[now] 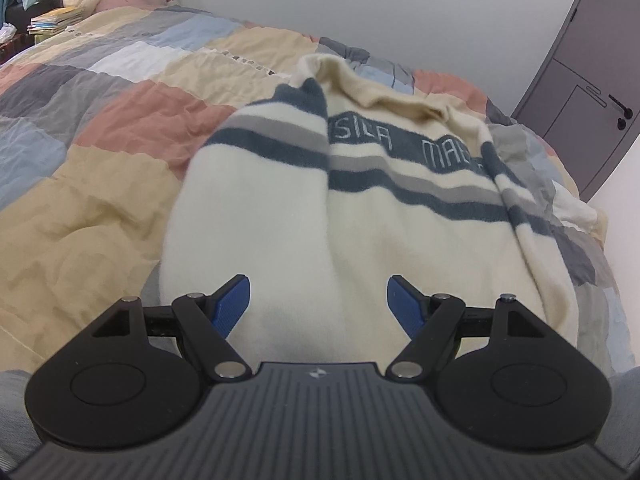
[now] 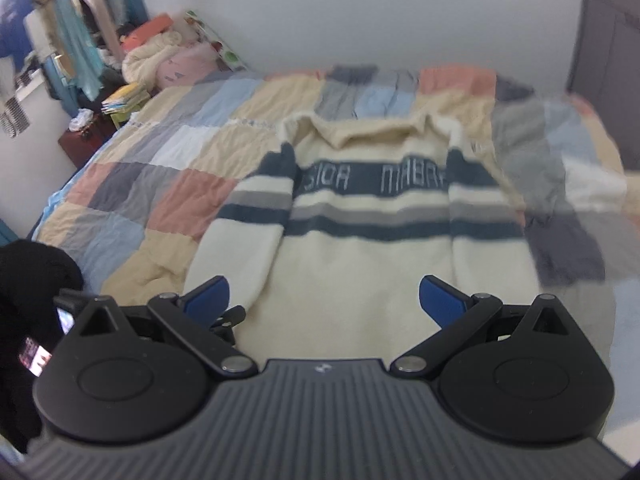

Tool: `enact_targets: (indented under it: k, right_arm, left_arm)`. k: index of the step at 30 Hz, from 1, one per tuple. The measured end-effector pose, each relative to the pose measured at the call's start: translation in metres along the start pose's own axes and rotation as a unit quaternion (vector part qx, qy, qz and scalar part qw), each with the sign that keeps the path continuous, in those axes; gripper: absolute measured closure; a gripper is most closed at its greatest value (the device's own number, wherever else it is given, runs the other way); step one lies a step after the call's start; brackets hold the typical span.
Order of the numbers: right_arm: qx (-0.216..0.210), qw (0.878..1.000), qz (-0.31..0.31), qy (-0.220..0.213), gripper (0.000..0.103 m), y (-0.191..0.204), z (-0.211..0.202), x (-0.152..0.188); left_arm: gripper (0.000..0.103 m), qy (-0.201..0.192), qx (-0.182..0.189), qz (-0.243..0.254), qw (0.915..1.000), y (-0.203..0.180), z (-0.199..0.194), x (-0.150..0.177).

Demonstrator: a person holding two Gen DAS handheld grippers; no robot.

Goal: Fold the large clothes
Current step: 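Lower the sweater flat onto the bed and open both grippers, then smooth the sweater body flat with the left gripper while the right gripper withdraws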

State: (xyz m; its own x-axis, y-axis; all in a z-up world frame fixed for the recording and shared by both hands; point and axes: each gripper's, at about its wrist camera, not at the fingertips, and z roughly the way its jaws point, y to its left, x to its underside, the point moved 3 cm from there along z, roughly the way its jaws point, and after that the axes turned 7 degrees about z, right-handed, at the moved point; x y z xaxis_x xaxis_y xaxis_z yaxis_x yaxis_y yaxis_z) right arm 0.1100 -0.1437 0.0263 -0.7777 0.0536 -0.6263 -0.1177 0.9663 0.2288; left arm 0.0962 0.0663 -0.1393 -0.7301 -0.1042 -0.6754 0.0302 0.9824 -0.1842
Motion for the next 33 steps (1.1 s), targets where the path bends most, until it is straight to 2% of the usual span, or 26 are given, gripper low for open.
enact_targets:
  k: [1,3,8,11,15,18,20,22,23,25,26,29,33]
  right_arm:
    - [-0.007,1.0,0.0,0.005,0.0,0.0,0.002,-0.001]
    - [0.006,1.0,-0.011,-0.001,0.0,-0.002,0.004,-0.004]
    - [0.027,1.0,-0.001,-0.014,0.0,-0.014,0.01,-0.011]
    - [0.026,0.999,-0.002,-0.03,0.0,-0.016,0.007,-0.019]
    - [0.034,0.997,-0.034,-0.067,0.0,-0.012,-0.001,-0.033]
    - [0.044,0.998,-0.02,-0.031,0.0,-0.018,0.009,-0.041]
    - [0.044,0.998,-0.001,-0.037,0.0,-0.022,0.008,-0.046]
    - [0.056,0.997,-0.022,-0.057,0.0,-0.015,0.011,-0.046]
    - [0.055,0.997,-0.026,-0.045,0.0,-0.013,0.017,-0.045]
    - [0.048,0.998,-0.021,-0.02,0.0,-0.012,0.027,-0.04]
    - [0.05,0.998,-0.027,-0.016,0.0,-0.01,0.031,-0.038]
    - [0.056,0.998,-0.041,-0.011,0.0,-0.008,0.038,-0.033]
    - [0.067,0.997,-0.046,-0.015,0.0,-0.009,0.044,-0.031]
  left_arm:
    - [0.023,0.001,0.002,-0.002,1.0,-0.001,0.002,0.0]
    - [0.023,0.007,0.008,-0.005,0.9999,-0.003,0.008,0.0]
    - [0.023,0.025,0.01,0.026,0.9993,-0.016,0.027,0.001]
    - [0.024,0.025,-0.005,0.043,0.9987,-0.023,0.037,0.004]
    - [0.025,0.039,-0.033,0.045,0.9977,-0.022,0.051,0.006]
    - [0.036,0.054,-0.061,0.044,0.9957,-0.013,0.059,0.011]
    - [0.044,0.067,-0.068,0.038,0.9947,-0.008,0.065,0.012]
    - [0.058,0.064,-0.07,0.035,0.9949,-0.005,0.066,0.01]
    - [0.063,0.063,-0.063,0.028,0.9957,-0.002,0.065,0.009]
    - [0.087,0.058,-0.061,0.013,0.9964,0.005,0.062,0.007]
    - [0.091,0.055,-0.058,0.004,0.9968,0.01,0.06,0.003]
    - [0.094,0.036,-0.062,-0.011,0.9973,0.023,0.048,-0.009]
    - [0.095,0.015,-0.069,-0.049,0.9963,0.059,0.032,-0.037]
